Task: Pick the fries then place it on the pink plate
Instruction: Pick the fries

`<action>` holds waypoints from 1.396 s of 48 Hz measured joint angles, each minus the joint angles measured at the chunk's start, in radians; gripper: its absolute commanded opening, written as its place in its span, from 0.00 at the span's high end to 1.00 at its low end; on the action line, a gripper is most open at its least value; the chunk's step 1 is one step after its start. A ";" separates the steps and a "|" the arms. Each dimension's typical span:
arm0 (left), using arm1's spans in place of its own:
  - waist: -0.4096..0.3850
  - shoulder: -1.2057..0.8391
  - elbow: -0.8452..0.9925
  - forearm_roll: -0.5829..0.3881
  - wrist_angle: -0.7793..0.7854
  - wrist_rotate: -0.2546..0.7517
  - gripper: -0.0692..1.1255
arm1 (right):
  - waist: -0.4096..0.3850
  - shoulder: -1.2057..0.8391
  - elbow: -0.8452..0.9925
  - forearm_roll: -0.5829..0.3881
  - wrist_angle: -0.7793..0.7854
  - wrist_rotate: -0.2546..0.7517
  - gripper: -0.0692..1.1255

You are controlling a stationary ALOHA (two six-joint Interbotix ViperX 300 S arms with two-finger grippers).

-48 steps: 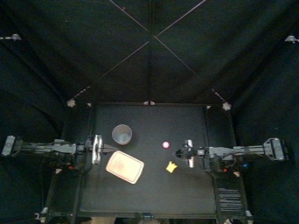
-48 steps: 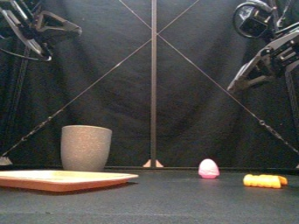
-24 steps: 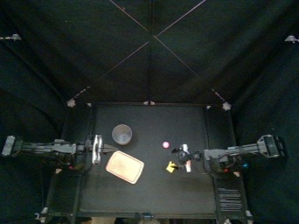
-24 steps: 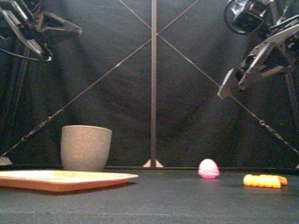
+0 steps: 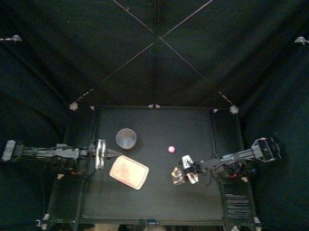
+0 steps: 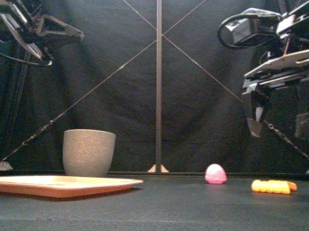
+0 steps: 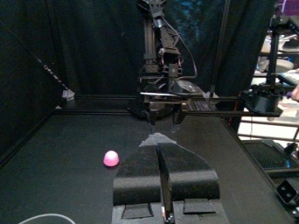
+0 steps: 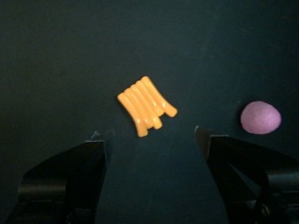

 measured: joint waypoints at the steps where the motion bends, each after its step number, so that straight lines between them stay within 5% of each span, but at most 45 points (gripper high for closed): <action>1: -0.002 0.000 0.002 0.002 0.002 0.000 0.95 | 0.005 0.014 -0.008 0.000 0.003 -0.009 0.07; 20: 0.000 0.000 0.032 0.000 -0.003 0.002 0.95 | -0.011 0.238 -0.114 0.005 -0.014 -0.135 0.07; 54: -0.003 0.000 0.044 0.000 -0.037 -0.002 0.95 | -0.115 0.308 -0.091 0.183 -0.046 -0.325 0.10; 67: -0.006 0.000 0.044 -0.015 -0.037 -0.002 0.95 | -0.120 0.311 -0.092 0.225 -0.034 -0.325 0.40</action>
